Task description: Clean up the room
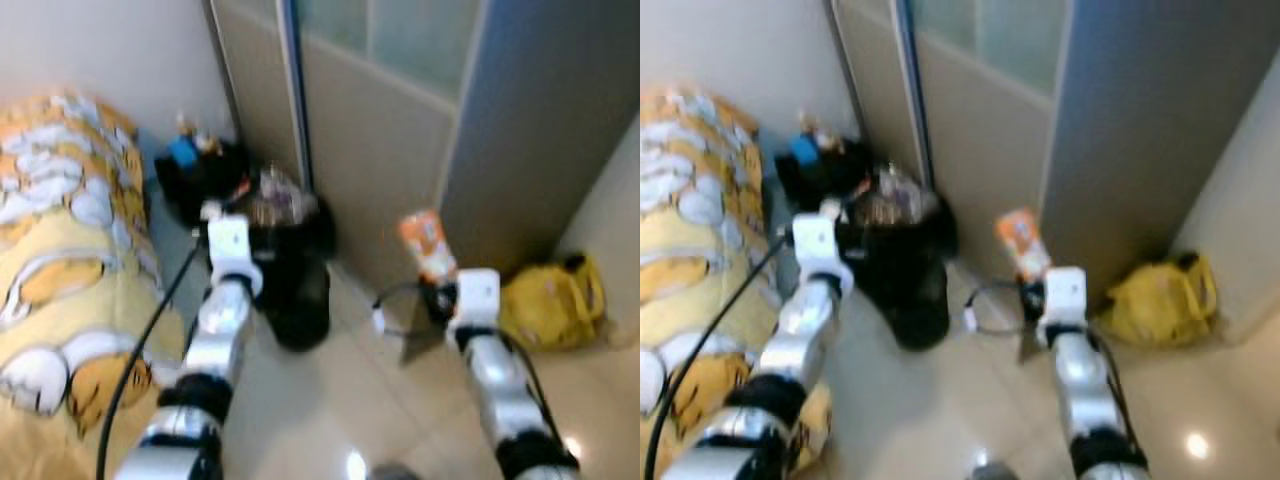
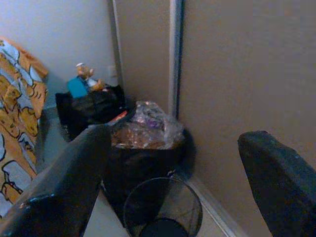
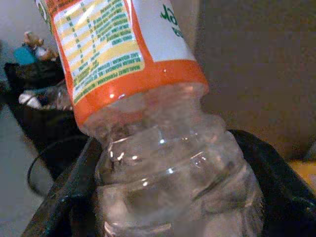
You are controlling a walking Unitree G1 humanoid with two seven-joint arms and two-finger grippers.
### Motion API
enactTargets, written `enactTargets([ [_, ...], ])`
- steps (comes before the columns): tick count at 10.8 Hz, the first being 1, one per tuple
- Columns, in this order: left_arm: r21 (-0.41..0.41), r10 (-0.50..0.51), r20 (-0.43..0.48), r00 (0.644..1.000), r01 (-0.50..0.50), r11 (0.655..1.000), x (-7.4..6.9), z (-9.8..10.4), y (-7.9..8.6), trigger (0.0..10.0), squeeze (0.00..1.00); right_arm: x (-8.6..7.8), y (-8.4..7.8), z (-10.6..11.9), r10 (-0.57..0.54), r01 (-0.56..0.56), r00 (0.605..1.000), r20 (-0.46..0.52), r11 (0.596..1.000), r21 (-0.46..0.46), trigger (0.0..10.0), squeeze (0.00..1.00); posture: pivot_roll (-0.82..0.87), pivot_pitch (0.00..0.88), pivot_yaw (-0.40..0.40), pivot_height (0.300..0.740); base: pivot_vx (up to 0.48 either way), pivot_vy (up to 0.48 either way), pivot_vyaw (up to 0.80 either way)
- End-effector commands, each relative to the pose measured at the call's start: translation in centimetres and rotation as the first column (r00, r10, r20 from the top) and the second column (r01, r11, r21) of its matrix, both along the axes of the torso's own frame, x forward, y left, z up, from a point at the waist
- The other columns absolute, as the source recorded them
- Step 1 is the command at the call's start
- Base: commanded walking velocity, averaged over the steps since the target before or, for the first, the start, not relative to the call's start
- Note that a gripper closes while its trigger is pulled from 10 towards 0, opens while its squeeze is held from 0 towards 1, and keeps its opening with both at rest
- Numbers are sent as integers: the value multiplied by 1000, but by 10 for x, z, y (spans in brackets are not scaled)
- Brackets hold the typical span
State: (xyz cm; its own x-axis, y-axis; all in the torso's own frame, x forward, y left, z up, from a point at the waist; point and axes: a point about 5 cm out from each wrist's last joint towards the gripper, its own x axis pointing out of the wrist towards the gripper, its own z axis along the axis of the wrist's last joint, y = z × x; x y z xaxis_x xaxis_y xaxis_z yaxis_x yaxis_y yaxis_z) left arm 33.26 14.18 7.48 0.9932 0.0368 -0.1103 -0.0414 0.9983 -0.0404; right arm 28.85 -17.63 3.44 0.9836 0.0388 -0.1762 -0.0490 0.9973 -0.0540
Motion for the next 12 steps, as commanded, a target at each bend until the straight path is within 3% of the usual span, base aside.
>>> enactTargets([
  [1,-8,24,-20,1000,-24,1000,0,-3,8,10000,0,6,7,5,4,-5,1000,25,1000,18,10000,0,-266,0,88,740,480,0,506],
  [4,-12,3,-36,999,-3,1000,-4,-9,-2,10000,0,8,11,5,35,-35,999,11,999,12,10000,0,-266,0,64,740,480,0,494],
  [6,86,-80,-15,997,81,993,-13,-14,-17,10000,0,1,2,1,68,-68,998,-19,998,-15,10000,0,-268,0,4,740,0,0,0],
  [8,34,-113,-8,994,113,993,-16,-15,-32,10000,0,-1,-10,2,76,-77,997,-34,996,-39,10000,0,-297,0,-34,740,368,-304,0],
  [10,37,-165,4,986,165,986,-12,-11,-47,10000,0,-1,-9,5,77,-78,997,-26,996,-40,10000,0,-314,0,-17,740,364,-309,0],
  [12,50,-168,6,986,168,985,-9,-8,-45,10000,0,0,-5,4,61,-62,998,-23,998,-22,10000,0,-311,0,-2,740,364,-309,609],
])
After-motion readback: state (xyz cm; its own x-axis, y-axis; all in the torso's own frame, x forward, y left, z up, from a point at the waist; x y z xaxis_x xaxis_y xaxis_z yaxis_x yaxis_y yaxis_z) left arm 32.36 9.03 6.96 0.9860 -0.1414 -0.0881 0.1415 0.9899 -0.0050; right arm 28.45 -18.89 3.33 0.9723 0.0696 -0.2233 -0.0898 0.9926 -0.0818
